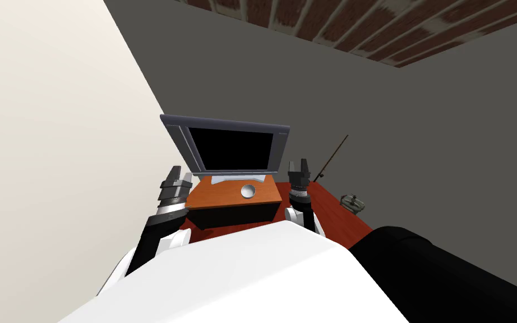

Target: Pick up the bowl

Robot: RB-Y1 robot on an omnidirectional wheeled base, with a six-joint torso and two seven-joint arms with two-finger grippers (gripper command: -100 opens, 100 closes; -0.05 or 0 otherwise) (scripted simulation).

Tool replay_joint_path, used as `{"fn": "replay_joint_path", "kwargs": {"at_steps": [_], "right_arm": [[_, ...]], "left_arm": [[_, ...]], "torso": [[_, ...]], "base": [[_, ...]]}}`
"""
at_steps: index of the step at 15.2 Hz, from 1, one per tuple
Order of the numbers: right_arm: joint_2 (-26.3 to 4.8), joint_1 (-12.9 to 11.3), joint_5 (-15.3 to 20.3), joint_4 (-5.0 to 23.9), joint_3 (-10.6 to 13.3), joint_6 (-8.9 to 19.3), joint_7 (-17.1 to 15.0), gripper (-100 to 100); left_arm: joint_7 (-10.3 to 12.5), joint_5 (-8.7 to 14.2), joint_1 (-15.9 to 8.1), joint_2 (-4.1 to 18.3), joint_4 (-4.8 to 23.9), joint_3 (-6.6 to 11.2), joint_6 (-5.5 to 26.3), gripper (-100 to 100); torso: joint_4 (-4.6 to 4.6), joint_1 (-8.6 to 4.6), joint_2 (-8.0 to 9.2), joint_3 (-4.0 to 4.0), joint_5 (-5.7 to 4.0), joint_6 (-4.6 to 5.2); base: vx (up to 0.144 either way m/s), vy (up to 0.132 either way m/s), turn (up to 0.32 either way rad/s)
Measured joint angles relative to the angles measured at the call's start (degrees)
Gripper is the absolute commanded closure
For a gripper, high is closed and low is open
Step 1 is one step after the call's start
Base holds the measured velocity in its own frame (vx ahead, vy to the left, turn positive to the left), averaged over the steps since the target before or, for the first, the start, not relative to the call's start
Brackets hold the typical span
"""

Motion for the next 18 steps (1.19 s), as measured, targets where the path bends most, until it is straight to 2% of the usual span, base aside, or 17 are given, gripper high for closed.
{"fn": "replay_joint_path", "kwargs": {"at_steps": [4,9,13,18], "right_arm": [[0.0,0.0,0.0,0.0,0.0,0.0,0.0,0],[0.0,0.0,0.0,0.0,0.0,0.0,0.0,0],[0.0,0.0,0.0,0.0,0.0,0.0,0.0,0],[0.0,0.0,0.0,0.0,0.0,0.0,0.0,0]], "left_arm": [[0.1,0.5,-0.6,4.0,1.1,0.63,2.0,-100],[-0.1,1.2,-2.3,7.8,3.9,1.47,7.8,-100],[-0.2,1.9,-3.3,9.2,6.6,2.20,11.3,-100],[-0.2,2.7,-4.4,10.5,8.3,3.11,16.5,-100]], "torso": [[-0.01,-0.04,-0.03,-0.02,-0.01,0.02],[-0.02,-0.10,-0.07,-0.04,-0.02,0.03],[-0.02,-0.10,-0.06,-0.04,-0.02,0.03],[-0.01,-0.08,-0.06,-0.04,-0.02,0.03]], "base": [[0.007,-0.018,-0.106],[0.013,-0.027,-0.116],[0.010,-0.024,-0.112],[0.013,-0.020,-0.096]]}}
